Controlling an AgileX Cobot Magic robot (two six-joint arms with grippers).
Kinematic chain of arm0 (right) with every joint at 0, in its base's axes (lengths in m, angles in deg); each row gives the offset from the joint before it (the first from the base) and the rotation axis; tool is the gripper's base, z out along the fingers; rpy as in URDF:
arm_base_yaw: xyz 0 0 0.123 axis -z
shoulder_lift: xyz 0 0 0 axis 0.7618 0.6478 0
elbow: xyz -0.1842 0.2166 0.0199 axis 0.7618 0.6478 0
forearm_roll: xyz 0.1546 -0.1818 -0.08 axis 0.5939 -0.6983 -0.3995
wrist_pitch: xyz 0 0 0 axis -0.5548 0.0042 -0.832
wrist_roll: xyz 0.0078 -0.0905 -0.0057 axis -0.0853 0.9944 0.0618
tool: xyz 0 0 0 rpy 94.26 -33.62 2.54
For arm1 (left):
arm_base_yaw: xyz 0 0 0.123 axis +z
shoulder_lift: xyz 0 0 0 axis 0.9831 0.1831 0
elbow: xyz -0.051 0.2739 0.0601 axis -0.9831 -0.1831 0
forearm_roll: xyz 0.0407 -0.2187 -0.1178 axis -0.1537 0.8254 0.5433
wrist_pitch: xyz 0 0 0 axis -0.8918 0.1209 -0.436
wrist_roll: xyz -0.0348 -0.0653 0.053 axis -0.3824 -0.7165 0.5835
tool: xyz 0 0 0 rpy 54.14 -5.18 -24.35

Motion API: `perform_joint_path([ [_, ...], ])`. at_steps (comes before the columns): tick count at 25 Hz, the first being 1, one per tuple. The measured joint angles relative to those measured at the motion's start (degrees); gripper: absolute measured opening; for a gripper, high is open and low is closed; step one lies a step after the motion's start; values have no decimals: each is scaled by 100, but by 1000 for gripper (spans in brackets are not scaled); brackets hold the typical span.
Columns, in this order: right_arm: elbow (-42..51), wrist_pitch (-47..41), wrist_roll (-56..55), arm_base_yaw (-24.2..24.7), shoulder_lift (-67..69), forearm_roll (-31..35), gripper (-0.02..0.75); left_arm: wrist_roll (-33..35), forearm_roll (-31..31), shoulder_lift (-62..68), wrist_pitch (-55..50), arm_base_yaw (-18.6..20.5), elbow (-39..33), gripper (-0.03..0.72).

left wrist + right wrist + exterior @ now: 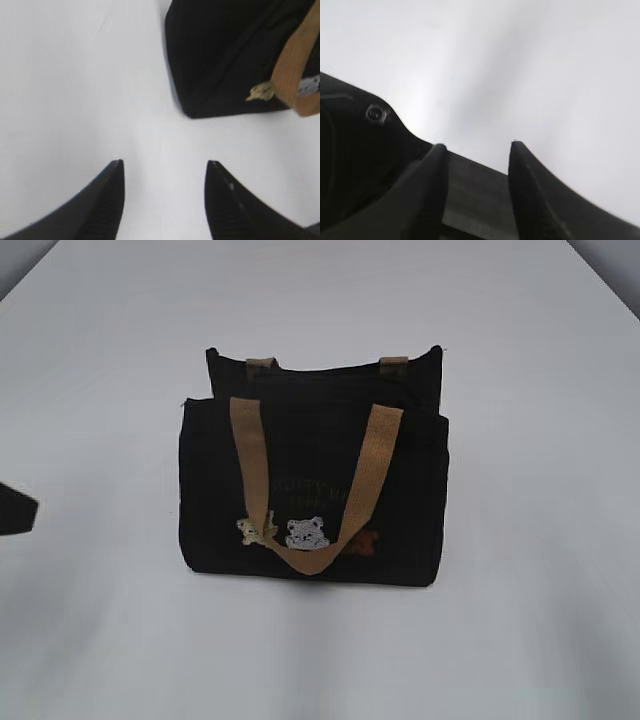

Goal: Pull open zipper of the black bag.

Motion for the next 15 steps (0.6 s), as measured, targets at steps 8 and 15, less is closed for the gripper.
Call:
perform_joint_path([
  [8,-7,-585,987,0,-2739,212,319,-579,-439,-2289,-1482,0,0,354],
  [15,120,-620,1338,0,-3797,483,319,-605,-885,-4206,-2713,0,0,354],
])
